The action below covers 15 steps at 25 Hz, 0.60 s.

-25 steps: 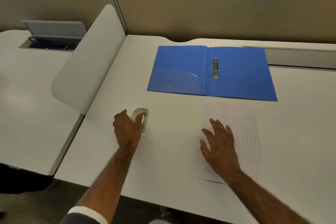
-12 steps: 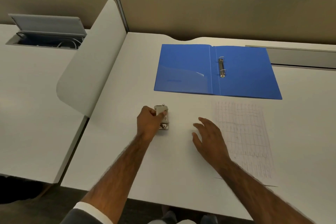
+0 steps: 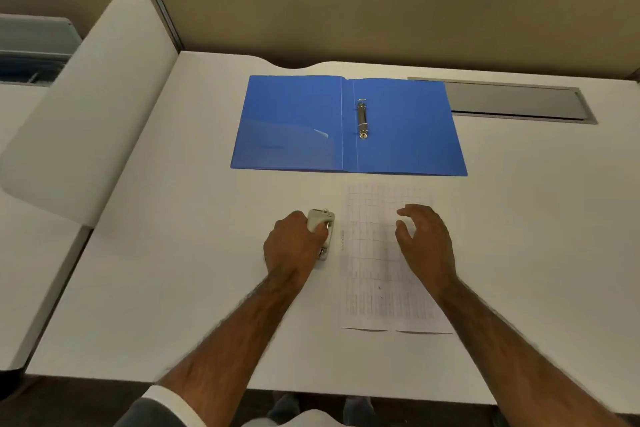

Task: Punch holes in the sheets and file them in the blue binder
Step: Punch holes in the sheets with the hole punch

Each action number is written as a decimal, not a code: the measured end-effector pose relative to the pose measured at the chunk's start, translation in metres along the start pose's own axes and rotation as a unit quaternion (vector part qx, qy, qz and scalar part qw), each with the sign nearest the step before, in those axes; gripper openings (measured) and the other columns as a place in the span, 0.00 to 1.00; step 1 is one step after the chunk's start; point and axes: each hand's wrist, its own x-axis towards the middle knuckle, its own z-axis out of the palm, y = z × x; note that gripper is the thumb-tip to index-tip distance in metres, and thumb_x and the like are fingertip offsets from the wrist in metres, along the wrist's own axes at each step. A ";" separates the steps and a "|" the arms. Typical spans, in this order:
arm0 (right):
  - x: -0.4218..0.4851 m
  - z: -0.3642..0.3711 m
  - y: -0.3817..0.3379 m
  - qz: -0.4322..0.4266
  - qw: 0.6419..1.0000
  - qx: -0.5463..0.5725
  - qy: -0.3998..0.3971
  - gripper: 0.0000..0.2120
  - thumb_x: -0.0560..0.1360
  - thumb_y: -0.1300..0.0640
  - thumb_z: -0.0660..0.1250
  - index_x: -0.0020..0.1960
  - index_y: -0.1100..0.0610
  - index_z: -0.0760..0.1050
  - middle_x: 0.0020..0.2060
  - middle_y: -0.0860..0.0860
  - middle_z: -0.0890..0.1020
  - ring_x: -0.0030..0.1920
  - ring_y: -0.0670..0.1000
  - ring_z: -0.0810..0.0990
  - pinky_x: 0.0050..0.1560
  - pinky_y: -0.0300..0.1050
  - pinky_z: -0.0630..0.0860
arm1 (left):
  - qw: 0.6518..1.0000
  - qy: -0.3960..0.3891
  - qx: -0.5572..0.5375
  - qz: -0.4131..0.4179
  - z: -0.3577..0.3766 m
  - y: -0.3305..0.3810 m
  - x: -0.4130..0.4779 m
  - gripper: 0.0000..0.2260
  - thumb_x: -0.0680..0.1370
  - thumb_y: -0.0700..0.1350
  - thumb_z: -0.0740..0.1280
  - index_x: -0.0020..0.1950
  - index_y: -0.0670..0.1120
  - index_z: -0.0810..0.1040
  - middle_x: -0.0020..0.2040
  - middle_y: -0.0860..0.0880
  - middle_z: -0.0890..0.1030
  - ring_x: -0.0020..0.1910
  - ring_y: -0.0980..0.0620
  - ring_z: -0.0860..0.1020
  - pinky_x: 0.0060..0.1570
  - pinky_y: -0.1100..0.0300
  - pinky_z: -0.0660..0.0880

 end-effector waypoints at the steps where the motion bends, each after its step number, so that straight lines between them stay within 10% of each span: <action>1: 0.001 -0.005 0.011 0.007 1.000 -0.005 -0.001 0.13 0.79 0.52 0.63 0.62 0.53 0.76 0.64 0.50 0.77 0.64 0.52 0.74 0.68 0.48 0.66 | 1.000 0.000 0.009 -0.004 0.004 0.003 -0.001 0.14 0.75 0.58 0.65 0.44 0.48 0.77 0.38 0.53 0.79 0.33 0.54 0.74 0.29 0.60 0.63; 15: 0.000 -0.010 0.057 -0.014 0.997 -0.058 -0.046 0.15 0.78 0.51 0.63 0.62 0.56 0.76 0.62 0.52 0.79 0.63 0.53 0.76 0.69 0.48 0.66 | 0.998 0.033 0.048 -0.002 0.038 0.007 0.000 0.16 0.78 0.58 0.64 0.53 0.46 0.77 0.49 0.48 0.82 0.43 0.49 0.80 0.42 0.55 0.75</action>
